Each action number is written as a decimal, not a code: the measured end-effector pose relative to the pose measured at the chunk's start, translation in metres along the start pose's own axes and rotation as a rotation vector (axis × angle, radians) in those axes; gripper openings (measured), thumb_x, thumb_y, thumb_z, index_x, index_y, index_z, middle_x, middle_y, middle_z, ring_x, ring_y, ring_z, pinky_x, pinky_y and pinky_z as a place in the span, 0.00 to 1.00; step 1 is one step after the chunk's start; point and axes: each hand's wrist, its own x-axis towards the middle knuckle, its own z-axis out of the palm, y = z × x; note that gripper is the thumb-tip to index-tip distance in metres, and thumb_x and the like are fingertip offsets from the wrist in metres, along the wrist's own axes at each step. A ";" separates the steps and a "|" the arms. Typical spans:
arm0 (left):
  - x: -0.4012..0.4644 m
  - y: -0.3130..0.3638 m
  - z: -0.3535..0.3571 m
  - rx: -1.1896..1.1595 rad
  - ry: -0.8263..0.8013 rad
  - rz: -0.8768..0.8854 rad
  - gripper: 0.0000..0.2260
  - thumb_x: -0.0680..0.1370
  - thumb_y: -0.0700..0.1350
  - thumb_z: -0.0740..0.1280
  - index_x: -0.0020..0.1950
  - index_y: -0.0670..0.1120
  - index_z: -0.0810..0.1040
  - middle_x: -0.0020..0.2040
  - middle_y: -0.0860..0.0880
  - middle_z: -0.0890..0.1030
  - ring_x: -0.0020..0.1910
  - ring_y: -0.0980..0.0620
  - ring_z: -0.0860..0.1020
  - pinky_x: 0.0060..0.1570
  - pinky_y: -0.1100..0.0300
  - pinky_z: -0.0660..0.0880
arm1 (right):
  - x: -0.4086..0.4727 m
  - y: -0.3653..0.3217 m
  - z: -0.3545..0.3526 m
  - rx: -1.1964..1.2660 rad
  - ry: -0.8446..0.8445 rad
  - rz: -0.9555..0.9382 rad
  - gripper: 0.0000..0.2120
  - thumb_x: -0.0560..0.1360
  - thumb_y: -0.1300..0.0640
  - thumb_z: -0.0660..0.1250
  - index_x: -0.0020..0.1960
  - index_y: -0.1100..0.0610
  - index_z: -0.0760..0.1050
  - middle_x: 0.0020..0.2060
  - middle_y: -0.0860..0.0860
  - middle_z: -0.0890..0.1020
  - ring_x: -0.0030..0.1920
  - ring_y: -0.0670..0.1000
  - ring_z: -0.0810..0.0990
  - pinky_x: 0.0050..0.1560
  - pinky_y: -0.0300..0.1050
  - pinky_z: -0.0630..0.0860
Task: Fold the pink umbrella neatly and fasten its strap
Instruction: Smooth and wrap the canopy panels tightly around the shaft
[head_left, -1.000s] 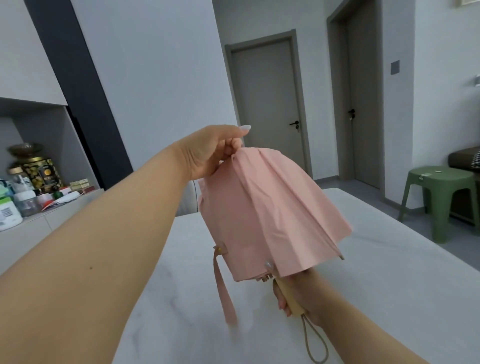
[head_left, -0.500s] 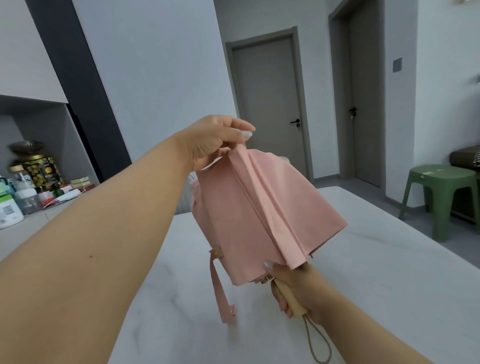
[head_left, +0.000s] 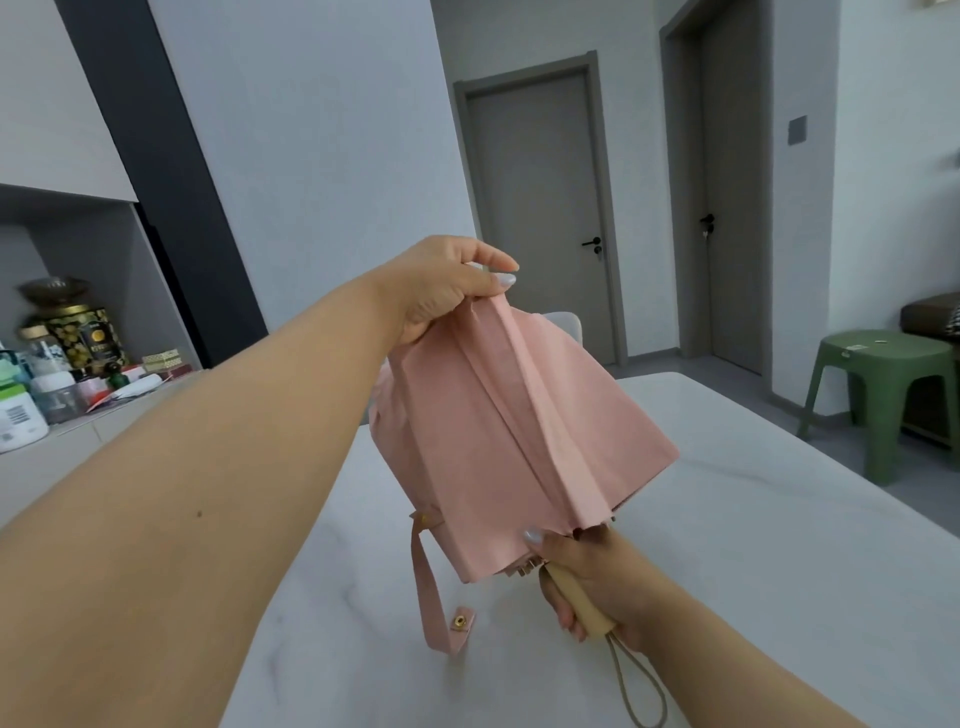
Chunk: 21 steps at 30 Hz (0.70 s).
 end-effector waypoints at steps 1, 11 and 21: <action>0.000 0.001 0.000 -0.012 -0.014 -0.009 0.10 0.77 0.45 0.70 0.57 0.46 0.81 0.37 0.53 0.78 0.28 0.62 0.74 0.36 0.68 0.71 | 0.000 0.000 -0.001 0.012 0.001 0.002 0.16 0.75 0.48 0.69 0.48 0.62 0.77 0.21 0.57 0.71 0.19 0.51 0.67 0.22 0.40 0.68; -0.005 0.005 0.001 -0.161 -0.147 -0.112 0.08 0.78 0.47 0.65 0.53 0.46 0.81 0.43 0.50 0.86 0.46 0.51 0.78 0.46 0.58 0.74 | 0.002 0.002 -0.002 0.051 -0.005 -0.018 0.18 0.71 0.45 0.72 0.44 0.61 0.79 0.24 0.60 0.72 0.18 0.51 0.68 0.20 0.38 0.67; -0.004 0.003 0.010 0.287 0.109 -0.293 0.15 0.71 0.52 0.70 0.51 0.44 0.75 0.47 0.46 0.75 0.46 0.45 0.76 0.51 0.53 0.74 | 0.001 0.003 -0.001 0.012 -0.034 0.011 0.12 0.77 0.52 0.67 0.40 0.60 0.79 0.21 0.58 0.72 0.18 0.52 0.67 0.21 0.38 0.68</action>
